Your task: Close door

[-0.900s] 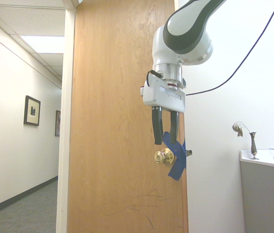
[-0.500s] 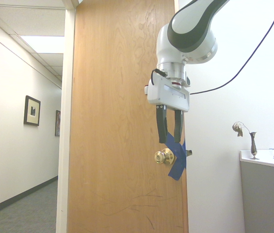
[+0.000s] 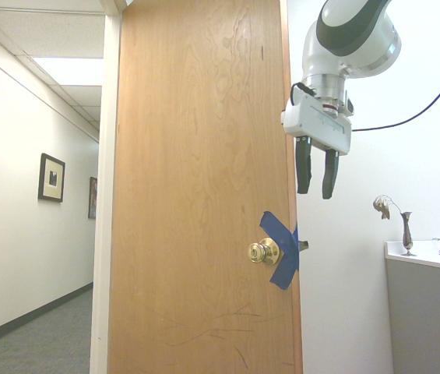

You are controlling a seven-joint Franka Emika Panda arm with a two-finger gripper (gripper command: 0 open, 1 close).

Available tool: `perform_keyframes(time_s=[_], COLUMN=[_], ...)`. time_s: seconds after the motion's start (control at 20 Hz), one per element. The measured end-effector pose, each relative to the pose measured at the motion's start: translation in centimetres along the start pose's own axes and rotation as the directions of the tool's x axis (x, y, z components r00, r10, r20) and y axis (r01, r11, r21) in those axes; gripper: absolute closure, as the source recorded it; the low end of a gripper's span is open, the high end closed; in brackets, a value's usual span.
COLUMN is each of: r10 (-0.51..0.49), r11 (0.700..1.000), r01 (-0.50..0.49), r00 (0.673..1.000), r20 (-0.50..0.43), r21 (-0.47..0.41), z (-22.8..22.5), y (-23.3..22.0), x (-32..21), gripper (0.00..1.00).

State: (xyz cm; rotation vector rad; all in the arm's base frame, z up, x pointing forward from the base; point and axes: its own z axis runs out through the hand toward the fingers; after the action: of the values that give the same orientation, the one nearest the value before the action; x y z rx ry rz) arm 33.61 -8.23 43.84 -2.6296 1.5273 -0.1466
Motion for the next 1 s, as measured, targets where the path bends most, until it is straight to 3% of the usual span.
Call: perform_keyframes(time_s=[0.4,1.0], r10=[0.155,0.363], r11=[0.988,0.93], r01=[-0.155,-0.36], r00=[0.988,0.932], r20=[-0.015,-0.023], r21=[0.024,0.07], z=[-0.2,-1.3], y=[2.9,8.5], x=[6.5,13.6], gripper=[0.0,0.0])
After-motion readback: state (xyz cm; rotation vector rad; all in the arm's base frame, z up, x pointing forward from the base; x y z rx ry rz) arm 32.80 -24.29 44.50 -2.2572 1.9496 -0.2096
